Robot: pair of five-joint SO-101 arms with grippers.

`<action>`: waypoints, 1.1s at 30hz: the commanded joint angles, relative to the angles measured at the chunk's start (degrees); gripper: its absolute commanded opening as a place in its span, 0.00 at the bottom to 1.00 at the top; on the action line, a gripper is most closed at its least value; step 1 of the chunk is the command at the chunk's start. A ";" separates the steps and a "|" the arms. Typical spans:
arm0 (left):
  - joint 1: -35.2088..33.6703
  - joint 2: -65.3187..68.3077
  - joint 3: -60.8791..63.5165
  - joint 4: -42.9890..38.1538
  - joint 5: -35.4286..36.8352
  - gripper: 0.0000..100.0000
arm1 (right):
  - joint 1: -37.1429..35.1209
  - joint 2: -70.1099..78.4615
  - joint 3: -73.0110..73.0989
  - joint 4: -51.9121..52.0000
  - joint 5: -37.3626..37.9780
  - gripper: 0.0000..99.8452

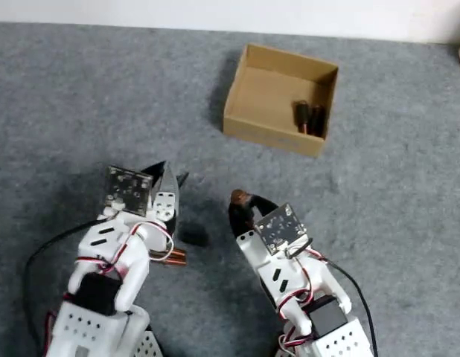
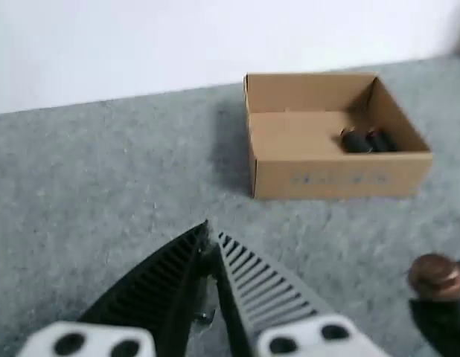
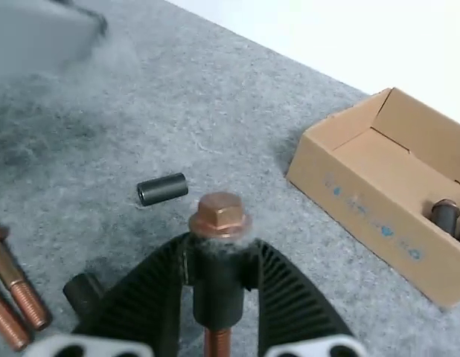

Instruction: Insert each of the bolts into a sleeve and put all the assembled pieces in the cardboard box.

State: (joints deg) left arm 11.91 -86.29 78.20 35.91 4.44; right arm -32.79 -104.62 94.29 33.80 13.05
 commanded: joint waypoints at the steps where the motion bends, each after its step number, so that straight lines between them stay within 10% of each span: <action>1: -0.75 0.22 2.07 -4.84 -5.01 0.01 | 0.40 -0.66 -0.75 -2.68 -0.53 0.00; 16: -9.19 29.41 -2.15 -22.42 -5.63 0.01 | 6.46 5.85 -4.00 -3.56 -0.26 0.00; 33: -15.96 57.80 -18.68 -22.42 1.67 0.01 | 18.07 89.71 -63.60 -14.29 -0.09 0.00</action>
State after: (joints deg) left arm -3.30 -28.62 62.55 14.73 5.58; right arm -18.20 -28.75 46.11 21.76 13.05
